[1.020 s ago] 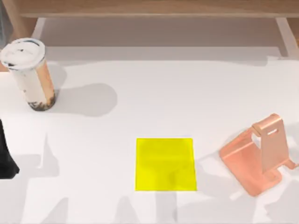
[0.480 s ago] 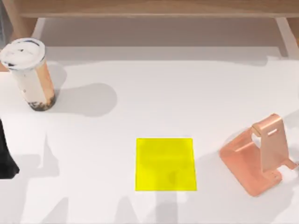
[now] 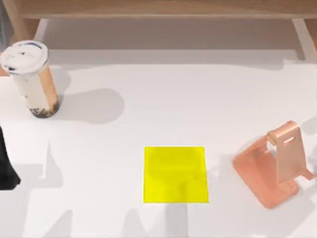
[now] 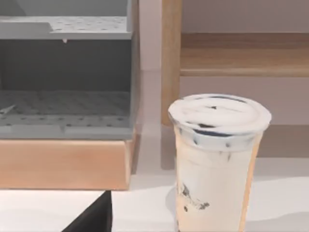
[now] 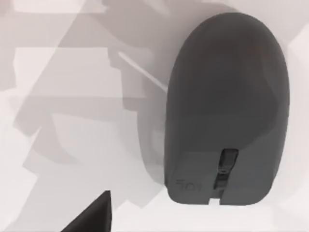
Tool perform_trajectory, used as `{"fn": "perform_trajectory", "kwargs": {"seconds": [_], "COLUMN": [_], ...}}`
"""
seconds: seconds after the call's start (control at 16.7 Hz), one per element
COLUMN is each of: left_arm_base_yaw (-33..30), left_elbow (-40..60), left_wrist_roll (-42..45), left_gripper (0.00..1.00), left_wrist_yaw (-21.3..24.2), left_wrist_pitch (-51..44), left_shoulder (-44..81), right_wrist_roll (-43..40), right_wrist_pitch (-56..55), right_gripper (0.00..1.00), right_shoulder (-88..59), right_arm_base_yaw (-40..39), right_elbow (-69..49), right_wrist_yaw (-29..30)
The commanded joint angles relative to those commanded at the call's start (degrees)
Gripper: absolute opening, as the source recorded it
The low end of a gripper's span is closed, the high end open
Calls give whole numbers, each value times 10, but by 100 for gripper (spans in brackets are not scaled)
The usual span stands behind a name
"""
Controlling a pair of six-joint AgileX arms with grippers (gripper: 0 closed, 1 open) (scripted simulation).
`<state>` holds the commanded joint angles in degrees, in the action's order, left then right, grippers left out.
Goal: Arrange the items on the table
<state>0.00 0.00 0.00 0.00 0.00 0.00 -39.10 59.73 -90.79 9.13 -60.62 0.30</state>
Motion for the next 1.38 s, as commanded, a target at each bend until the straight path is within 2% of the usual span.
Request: {"fn": "perform_trajectory", "kwargs": {"seconds": [0.18,0.84,1.14,1.38], "left_arm_base_yaw": [0,0,0,0], "left_elbow": [0,0,0,0], "left_wrist_roll": [0,0,0,0], "left_gripper": [100,100,100,100], "left_wrist_yaw": [0,0,0,0], "left_wrist_pitch": [0,0,0,0], "left_shoulder": [0,0,0,0], "right_wrist_roll": [0,1,1,1], "right_wrist_pitch": [-19,-209,-218,-218], "right_gripper": [100,100,100,70], "right_shoulder": [-12,-93,-99,-99], "right_arm_base_yaw": [0,2,2,2], "right_elbow": [14,115,121,121], "right_wrist_yaw": [0,0,0,0]}}
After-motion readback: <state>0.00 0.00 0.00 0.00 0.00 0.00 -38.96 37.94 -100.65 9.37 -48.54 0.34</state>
